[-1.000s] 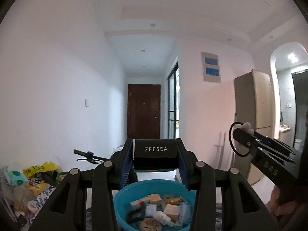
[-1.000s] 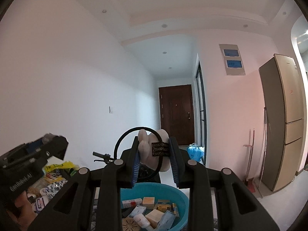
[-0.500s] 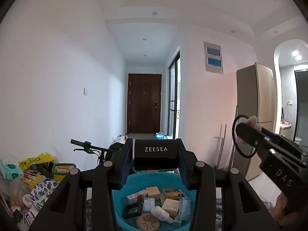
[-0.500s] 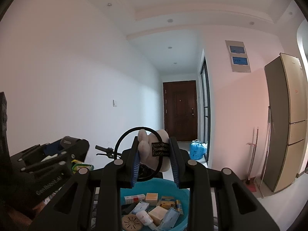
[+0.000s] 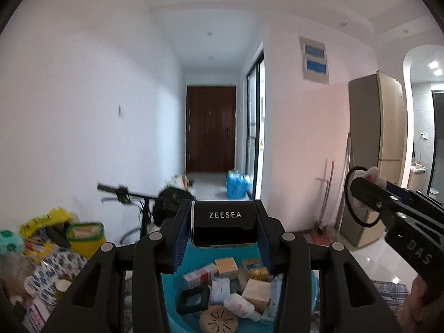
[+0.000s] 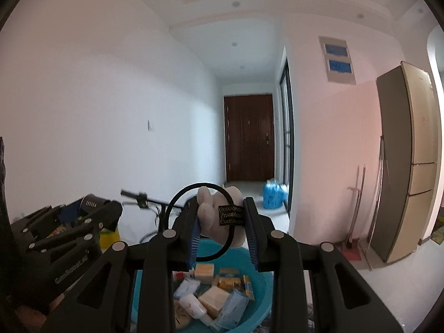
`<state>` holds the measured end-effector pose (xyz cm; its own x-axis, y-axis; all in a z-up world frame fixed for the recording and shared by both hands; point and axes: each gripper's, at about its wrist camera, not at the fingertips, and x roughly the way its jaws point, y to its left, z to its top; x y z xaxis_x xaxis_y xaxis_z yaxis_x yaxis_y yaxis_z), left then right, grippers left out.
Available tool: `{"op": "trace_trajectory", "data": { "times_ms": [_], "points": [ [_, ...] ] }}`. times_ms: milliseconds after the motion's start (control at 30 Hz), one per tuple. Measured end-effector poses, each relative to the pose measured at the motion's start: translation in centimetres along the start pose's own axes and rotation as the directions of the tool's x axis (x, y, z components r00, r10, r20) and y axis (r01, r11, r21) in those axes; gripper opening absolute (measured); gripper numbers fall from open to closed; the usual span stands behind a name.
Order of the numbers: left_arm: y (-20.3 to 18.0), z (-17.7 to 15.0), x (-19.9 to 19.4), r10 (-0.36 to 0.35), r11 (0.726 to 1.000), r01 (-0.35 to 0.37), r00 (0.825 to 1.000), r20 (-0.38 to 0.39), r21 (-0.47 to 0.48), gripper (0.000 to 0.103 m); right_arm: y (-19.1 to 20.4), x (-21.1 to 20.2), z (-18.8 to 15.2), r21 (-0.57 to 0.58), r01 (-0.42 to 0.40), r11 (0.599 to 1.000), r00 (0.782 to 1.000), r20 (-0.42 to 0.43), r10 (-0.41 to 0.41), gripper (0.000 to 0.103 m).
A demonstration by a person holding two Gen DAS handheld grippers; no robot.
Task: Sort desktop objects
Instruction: 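Lift the box with left tool while right tool carries the clip over basin, then lower the box with left tool while right tool lowers the clip into basin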
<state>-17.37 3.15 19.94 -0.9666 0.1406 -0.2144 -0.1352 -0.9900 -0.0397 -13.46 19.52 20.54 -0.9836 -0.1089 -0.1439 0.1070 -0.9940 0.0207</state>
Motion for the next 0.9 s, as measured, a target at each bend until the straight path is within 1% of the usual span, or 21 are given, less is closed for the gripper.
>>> {"op": "trace_trajectory", "data": {
  "times_ms": [100,200,300,400,467,533,600,633,700,767,900],
  "points": [
    [0.7,-0.6,2.4,-0.025,0.999,0.024,0.998,-0.058,-0.023,0.045,-0.3,1.4,-0.4,0.002,-0.003,1.000,0.999,-0.036,0.003,0.027],
    [1.4,-1.6,4.7,-0.013,0.999,0.010,0.994,-0.112,-0.030,0.045,-0.6,3.1,-1.1,0.000,0.011,1.000,0.997,-0.075,-0.011,0.027],
    [2.0,-2.6,7.1,-0.010,0.999,0.004,0.984,-0.178,-0.032,0.045,-1.1,5.4,-2.2,0.005,0.019,1.000,0.990,-0.137,-0.019,0.027],
    [2.9,-3.9,9.8,-0.009,0.999,-0.004,0.965,-0.262,-0.050,0.045,-2.0,8.1,-3.5,0.028,0.009,1.000,0.976,-0.219,-0.003,0.027],
    [3.3,-4.6,11.0,0.006,0.998,-0.026,0.954,-0.300,-0.061,0.045,-2.5,9.7,-4.6,0.047,0.006,0.999,0.963,-0.271,0.007,0.027],
    [3.6,-5.7,12.4,0.043,0.997,-0.063,0.943,-0.331,-0.050,0.045,-2.9,11.1,-5.6,0.051,0.010,0.999,0.950,-0.311,0.007,0.027],
    [3.6,-6.7,13.8,0.065,0.996,-0.084,0.922,-0.381,-0.034,0.045,-3.0,12.3,-6.6,0.037,0.022,0.999,0.940,-0.341,-0.008,0.027],
    [3.7,-7.2,14.6,0.057,0.996,-0.078,0.912,-0.406,-0.035,0.045,-3.1,12.8,-7.0,0.034,0.029,0.999,0.934,-0.358,-0.015,0.027],
    [3.9,-8.2,15.7,0.055,0.997,-0.077,0.895,-0.442,-0.032,0.045,-3.2,13.8,-7.9,0.041,0.018,0.999,0.920,-0.392,-0.001,0.027],
    [3.9,-8.7,16.3,0.052,0.997,-0.074,0.886,-0.461,-0.031,0.045,-3.3,14.3,-8.4,0.050,0.007,0.999,0.911,-0.411,0.014,0.027],
    [4.5,-9.7,17.5,0.022,0.996,-0.062,0.863,-0.505,-0.062,0.045,-3.0,15.2,-9.3,0.040,0.007,0.999,0.896,-0.444,0.012,0.027]
  ]
}}
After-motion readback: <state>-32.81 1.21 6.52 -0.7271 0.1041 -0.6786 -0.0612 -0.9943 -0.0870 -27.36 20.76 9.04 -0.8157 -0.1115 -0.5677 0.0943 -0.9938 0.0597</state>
